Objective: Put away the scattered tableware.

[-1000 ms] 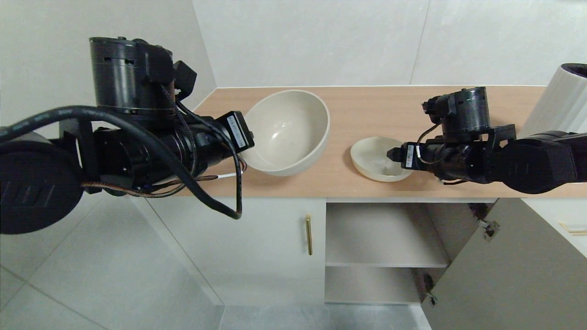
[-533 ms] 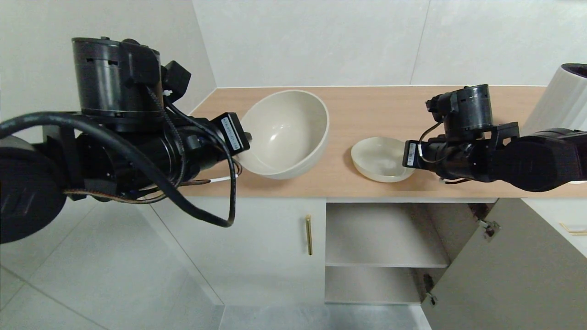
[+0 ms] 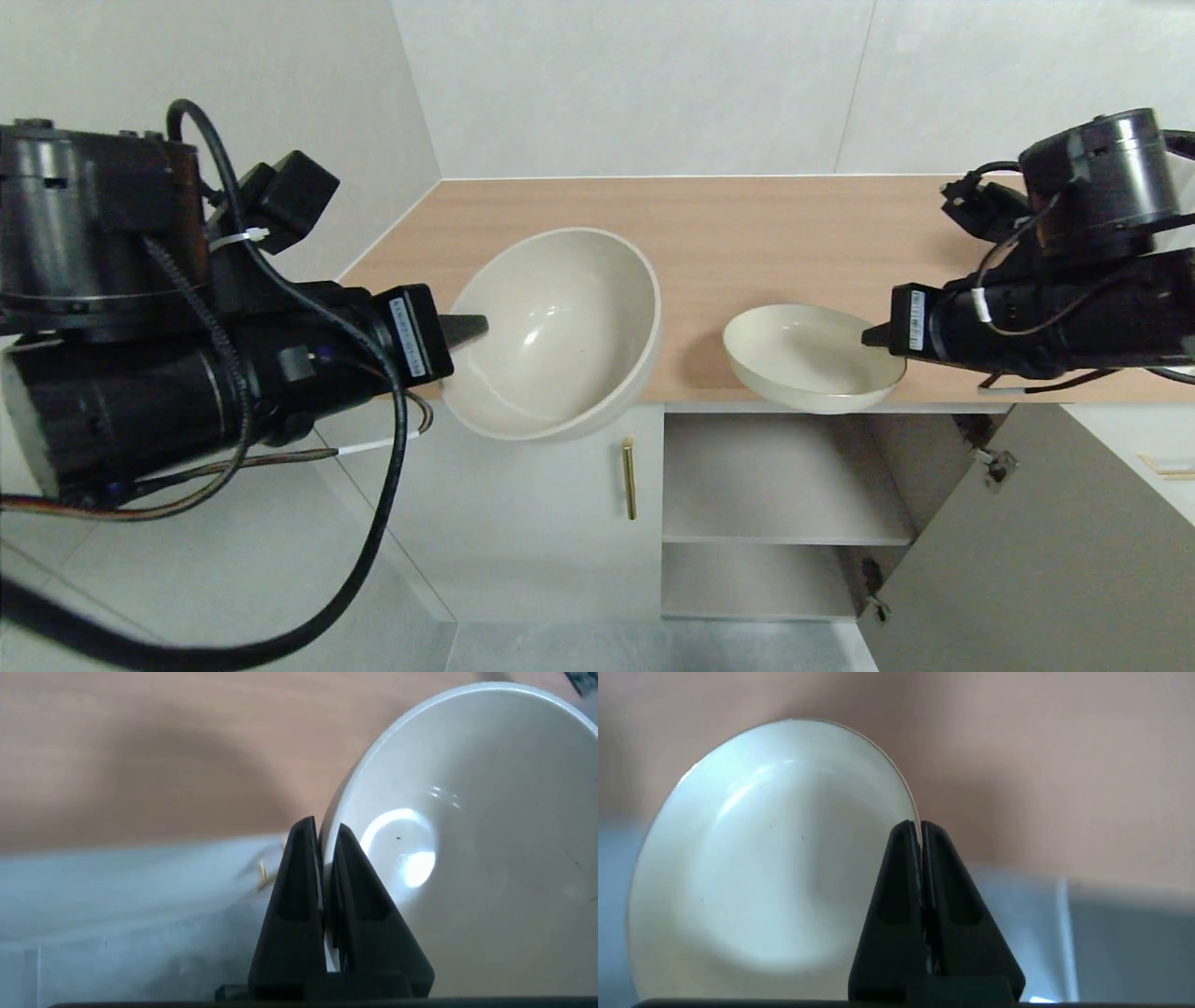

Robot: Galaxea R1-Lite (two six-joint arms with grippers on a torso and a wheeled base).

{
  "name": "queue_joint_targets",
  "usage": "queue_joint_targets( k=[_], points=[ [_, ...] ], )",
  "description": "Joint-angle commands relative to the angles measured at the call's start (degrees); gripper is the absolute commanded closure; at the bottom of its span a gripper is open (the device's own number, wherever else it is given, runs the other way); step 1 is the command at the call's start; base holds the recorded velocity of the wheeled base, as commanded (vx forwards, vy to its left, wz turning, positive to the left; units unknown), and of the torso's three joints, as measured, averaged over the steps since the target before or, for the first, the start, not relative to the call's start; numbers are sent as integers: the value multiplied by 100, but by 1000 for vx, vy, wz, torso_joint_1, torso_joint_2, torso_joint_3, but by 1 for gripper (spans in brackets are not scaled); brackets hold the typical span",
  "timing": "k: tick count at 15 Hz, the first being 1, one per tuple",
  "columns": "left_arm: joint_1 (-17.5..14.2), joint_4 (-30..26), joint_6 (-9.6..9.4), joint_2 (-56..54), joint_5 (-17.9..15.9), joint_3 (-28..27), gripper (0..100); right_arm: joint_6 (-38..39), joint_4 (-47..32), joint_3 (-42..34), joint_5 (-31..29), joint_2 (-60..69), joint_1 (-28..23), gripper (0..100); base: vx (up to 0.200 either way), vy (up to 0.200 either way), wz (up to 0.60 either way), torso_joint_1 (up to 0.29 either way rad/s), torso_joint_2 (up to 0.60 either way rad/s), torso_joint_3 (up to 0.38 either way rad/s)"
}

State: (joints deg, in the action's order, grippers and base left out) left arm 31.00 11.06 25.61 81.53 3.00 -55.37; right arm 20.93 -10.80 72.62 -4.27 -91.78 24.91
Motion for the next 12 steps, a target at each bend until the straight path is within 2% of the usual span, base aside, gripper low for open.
queue_joint_targets(
  k=[1,4,6,7,8,10,12],
  points=[
    [11,-25,5,-542,-19,299,100,-10,-168,-635,172,969,23,100,0,0,0,0,0,0],
    [11,-25,5,-867,-27,852,100,-28,-142,-1250,119,1198,155,100,0,0,0,0,0,0],
    [11,-25,5,-885,-89,1248,100,-89,78,-1637,101,908,164,100,0,0,0,0,0,0],
    [11,-25,5,-849,-212,1309,100,-116,263,-1734,66,829,155,100,0,0,0,0,0,0],
    [2,-25,5,-761,-493,1371,100,-124,579,-1892,49,767,155,100,0,0,0,0,0,0],
    [2,-25,5,-603,-687,1441,100,-151,966,-2138,66,820,137,100,0,0,0,0,0,0],
    [11,-25,5,-454,-687,1468,100,-379,1212,-2331,75,802,129,100,0,0,0,0,0,0]
  ],
)
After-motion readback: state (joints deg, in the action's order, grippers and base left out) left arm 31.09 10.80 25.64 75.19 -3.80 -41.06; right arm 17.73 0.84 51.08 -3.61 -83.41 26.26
